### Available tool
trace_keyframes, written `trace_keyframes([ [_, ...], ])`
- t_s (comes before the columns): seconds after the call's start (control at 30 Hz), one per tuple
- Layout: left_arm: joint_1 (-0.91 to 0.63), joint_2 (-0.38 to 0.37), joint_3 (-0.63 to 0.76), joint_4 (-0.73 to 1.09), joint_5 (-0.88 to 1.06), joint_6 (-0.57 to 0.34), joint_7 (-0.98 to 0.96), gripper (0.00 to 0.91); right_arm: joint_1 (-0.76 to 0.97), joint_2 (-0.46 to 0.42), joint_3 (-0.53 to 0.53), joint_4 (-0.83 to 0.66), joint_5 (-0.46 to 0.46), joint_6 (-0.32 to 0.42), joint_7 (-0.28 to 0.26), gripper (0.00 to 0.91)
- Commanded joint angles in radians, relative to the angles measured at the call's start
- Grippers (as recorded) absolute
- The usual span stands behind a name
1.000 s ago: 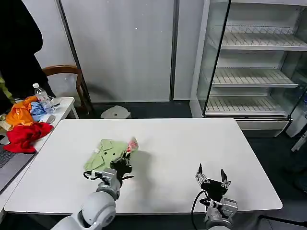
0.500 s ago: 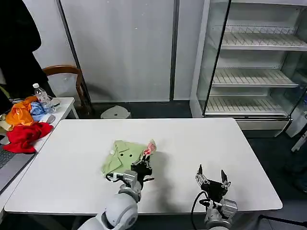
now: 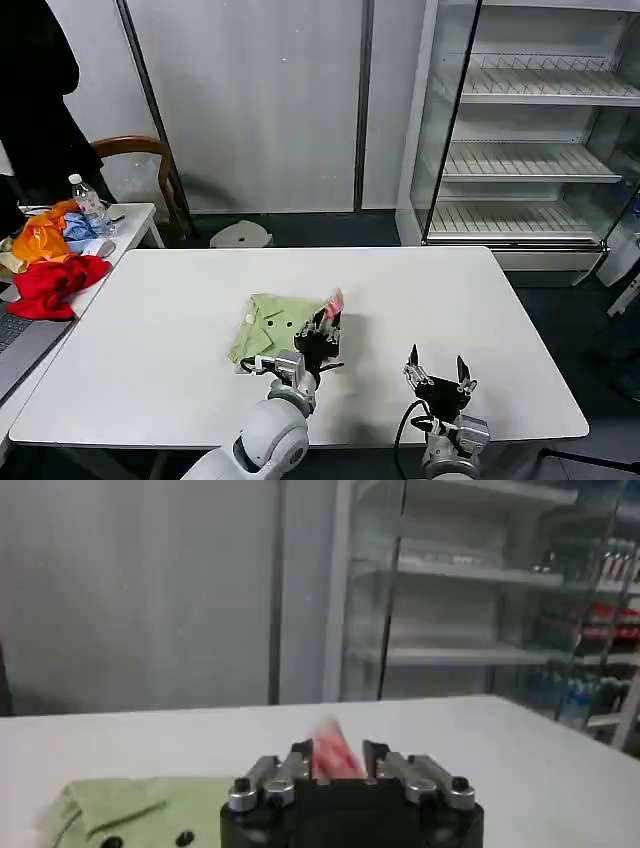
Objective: Fold and organize the clothes.
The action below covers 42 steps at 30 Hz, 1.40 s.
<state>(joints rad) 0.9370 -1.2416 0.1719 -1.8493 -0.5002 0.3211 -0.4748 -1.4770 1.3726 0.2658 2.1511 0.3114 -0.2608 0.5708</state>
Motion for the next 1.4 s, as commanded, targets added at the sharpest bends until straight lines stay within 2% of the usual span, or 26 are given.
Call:
trace_keyframes([
  [0.03, -0.004, -0.016, 0.001, 0.009, 0.0, -0.05, 0.014, 0.907, 0.004, 0.002, -0.005, -0.004, -0.002, 0.001, 0.0, 0.907],
  [0.23, -0.012, 0.01, -0.034, -0.004, -0.011, -0.034, 0.01, 0.907, 0.02, 0.007, -0.015, 0.001, -0.006, -0.015, 0.004, 0.907],
  [0.33, -0.02, 0.055, -0.068, -0.023, -0.03, -0.015, -0.002, 0.907, 0.034, 0.005, -0.021, 0.011, -0.005, -0.035, 0.004, 0.907],
  [0.5, -0.022, 0.146, -0.158, -0.075, -0.091, 0.015, -0.024, 0.907, 0.09, -0.009, -0.044, 0.025, -0.026, -0.122, -0.006, 0.907],
  [0.67, -0.018, 0.198, -0.235, -0.123, -0.151, 0.034, -0.04, 0.907, 0.142, -0.017, -0.069, 0.029, -0.023, -0.209, 0.019, 0.907],
  [0.83, -0.016, 0.215, -0.266, -0.151, -0.177, 0.056, -0.053, 0.907, 0.189, -0.039, -0.065, 0.038, -0.011, -0.265, 0.034, 0.907],
  [1.03, -0.009, 0.21, -0.281, -0.161, -0.194, 0.061, -0.057, 0.907, 0.219, -0.073, -0.035, 0.044, 0.021, -0.297, 0.043, 0.907],
  [1.4, -0.008, 0.217, -0.318, -0.18, -0.281, 0.114, -0.09, 0.907, 0.243, -0.102, -0.009, 0.038, 0.049, -0.317, 0.043, 0.907],
])
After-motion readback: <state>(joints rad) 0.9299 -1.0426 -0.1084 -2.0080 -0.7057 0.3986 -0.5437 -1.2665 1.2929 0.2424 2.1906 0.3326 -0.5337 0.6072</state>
